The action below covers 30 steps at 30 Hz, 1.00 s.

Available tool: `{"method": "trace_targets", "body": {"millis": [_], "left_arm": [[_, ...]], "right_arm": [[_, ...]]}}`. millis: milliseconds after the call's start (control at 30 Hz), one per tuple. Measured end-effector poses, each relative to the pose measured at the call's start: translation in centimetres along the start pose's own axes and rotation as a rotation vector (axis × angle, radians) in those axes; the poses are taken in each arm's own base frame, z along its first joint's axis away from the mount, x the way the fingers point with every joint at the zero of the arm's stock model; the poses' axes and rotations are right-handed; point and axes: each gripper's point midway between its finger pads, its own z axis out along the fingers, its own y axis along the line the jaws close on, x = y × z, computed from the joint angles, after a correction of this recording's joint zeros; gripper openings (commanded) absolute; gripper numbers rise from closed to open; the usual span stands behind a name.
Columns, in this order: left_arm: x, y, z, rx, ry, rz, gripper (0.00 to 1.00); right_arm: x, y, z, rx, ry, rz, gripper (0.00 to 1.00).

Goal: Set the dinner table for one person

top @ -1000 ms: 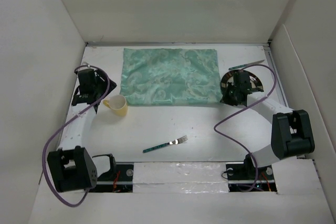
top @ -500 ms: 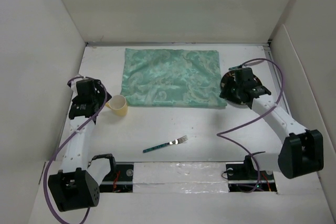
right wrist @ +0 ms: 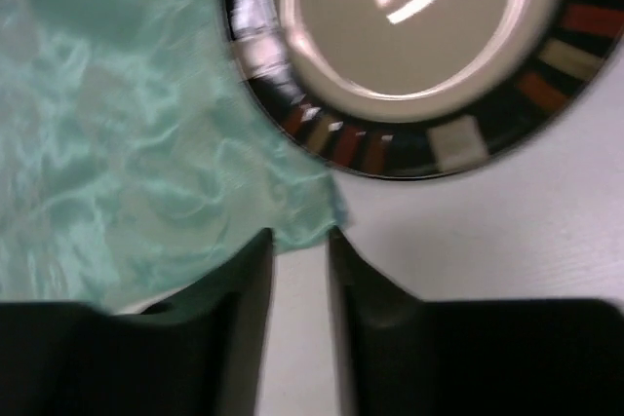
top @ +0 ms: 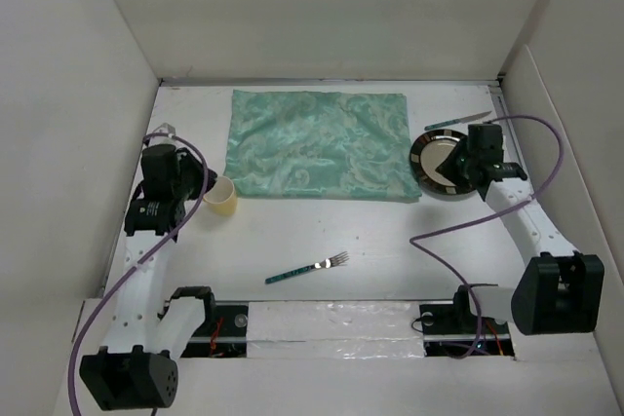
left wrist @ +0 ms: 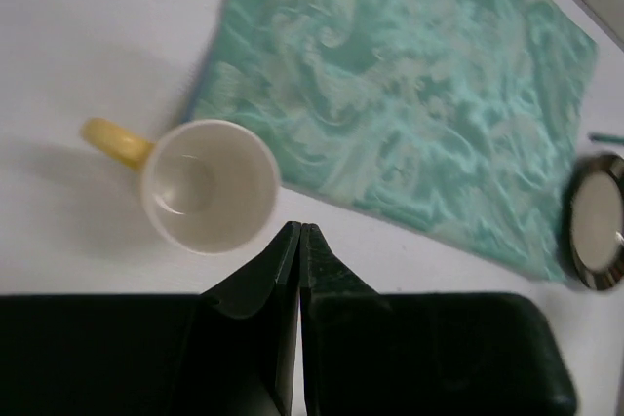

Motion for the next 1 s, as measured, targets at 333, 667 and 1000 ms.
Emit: {"method": "trace_targets", "body": {"millis": [333, 667, 1000], "left_arm": [[4.7, -8.7, 0.8, 0.308, 0.154, 0.120, 0.44], [14.2, -9.3, 6.5, 0.170, 0.276, 0.200, 0.37], [11.3, -2.5, 11.1, -0.099, 0.080, 0.023, 0.37]], "right_arm": [[1.9, -0.4, 0.8, -0.065, 0.093, 0.108, 0.30], [7.4, 5.6, -0.5, -0.219, 0.194, -0.063, 0.00], [9.7, 5.9, -0.8, -0.252, 0.237, -0.153, 0.00]]}}
